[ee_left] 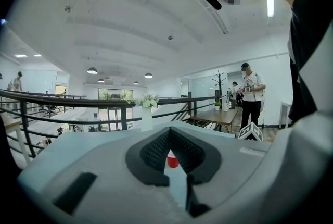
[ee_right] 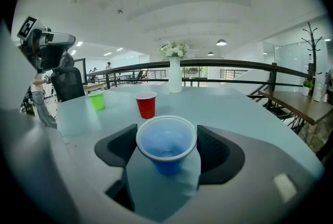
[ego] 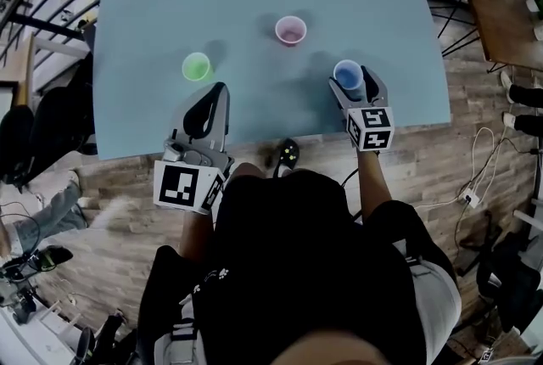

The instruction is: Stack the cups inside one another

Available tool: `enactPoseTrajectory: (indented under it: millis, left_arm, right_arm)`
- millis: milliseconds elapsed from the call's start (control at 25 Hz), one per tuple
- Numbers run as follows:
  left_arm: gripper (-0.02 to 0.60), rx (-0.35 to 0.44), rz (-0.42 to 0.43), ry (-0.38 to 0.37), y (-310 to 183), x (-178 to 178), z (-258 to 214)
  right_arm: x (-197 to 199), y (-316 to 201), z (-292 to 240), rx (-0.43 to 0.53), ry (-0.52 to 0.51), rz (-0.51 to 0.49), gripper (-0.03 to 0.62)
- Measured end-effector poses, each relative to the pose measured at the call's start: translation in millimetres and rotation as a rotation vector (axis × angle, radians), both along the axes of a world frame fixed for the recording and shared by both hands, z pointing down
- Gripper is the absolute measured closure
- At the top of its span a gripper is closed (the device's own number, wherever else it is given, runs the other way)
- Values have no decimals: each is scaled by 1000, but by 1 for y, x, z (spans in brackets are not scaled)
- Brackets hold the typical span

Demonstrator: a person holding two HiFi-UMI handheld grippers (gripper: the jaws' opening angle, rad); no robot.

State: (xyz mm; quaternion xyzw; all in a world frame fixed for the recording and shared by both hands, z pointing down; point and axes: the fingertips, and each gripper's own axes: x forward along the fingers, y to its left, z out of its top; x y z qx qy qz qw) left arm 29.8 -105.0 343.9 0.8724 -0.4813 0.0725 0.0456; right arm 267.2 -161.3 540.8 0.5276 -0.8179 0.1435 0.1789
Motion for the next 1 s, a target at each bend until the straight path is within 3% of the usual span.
enactPoseTrajectory:
  millis: [640,1000]
  left_arm:
    - [596,12,-55,23,10,-9,1]
    - [595,14,-155,13,20,-50,-4]
  right_arm:
    - [-23,-4,-43,73,-19,-95,233]
    - [-88,-20,-88,163,-74,-230,233]
